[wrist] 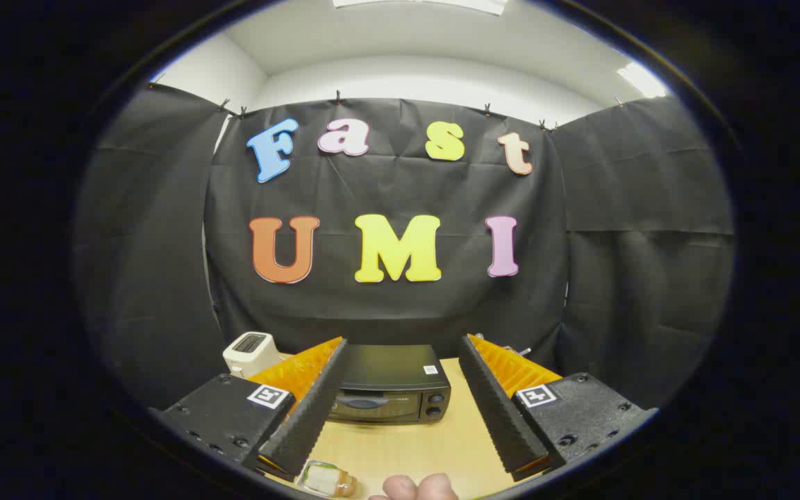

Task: Open the toaster oven, put the food inside, and close the toaster oven door.

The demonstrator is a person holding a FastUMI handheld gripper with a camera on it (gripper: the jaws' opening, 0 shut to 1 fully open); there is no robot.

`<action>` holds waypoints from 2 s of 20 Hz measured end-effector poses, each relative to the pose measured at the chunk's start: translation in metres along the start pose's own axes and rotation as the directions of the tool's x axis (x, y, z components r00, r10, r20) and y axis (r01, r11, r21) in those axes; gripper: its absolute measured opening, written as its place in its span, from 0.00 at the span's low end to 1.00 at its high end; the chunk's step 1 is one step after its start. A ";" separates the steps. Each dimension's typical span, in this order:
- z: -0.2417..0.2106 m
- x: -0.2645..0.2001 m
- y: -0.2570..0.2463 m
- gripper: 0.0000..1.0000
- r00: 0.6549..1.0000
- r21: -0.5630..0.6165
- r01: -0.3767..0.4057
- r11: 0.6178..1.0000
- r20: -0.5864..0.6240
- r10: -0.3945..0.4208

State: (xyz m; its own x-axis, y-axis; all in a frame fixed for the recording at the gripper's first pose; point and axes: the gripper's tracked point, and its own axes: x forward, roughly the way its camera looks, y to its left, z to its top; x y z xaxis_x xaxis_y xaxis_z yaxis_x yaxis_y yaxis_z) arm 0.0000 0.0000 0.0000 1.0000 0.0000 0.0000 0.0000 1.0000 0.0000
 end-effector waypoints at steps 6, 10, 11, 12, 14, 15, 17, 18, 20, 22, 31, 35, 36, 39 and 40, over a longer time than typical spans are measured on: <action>0.000 -0.003 0.002 1.00 1.000 -0.010 -0.002 1.000 0.003 0.002; -0.001 -0.005 0.005 1.00 1.000 -0.013 -0.003 1.000 0.003 0.003; 0.000 -0.004 0.005 1.00 1.000 -0.012 -0.001 1.000 0.004 0.001; 0.000 -0.004 0.004 1.00 1.000 -0.010 0.004 1.000 0.005 -0.004; 0.000 -0.005 0.004 1.00 1.000 -0.008 0.007 1.000 0.002 -0.007; 0.001 -0.003 0.004 1.00 1.000 -0.008 0.008 1.000 0.003 -0.008; 0.003 -0.004 0.003 1.00 1.000 -0.012 0.013 1.000 0.005 -0.013; 0.000 -0.003 0.002 1.00 1.000 -0.014 0.014 1.000 0.001 -0.014; 0.000 -0.003 0.003 1.00 1.000 -0.010 0.014 1.000 -0.006 -0.014; -0.002 -0.002 0.003 1.00 1.000 -0.007 0.014 1.000 -0.012 -0.014; -0.041 0.021 0.016 1.00 0.997 0.007 -0.014 1.000 -0.072 0.014; -0.078 0.040 0.026 1.00 0.993 0.021 -0.029 0.999 -0.118 0.031; -0.088 0.047 0.027 1.00 0.991 0.027 -0.031 0.999 -0.128 0.034; -0.116 0.067 0.037 1.00 0.983 0.040 -0.045 0.998 -0.175 0.051; -0.124 0.076 0.042 1.00 0.980 0.050 -0.049 0.998 -0.192 0.057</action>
State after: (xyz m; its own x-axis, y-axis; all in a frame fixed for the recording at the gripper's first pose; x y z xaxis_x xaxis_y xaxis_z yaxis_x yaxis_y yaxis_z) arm 0.0758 0.0419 -0.1241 0.9798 0.0575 -0.1916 -0.0487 0.9975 0.0503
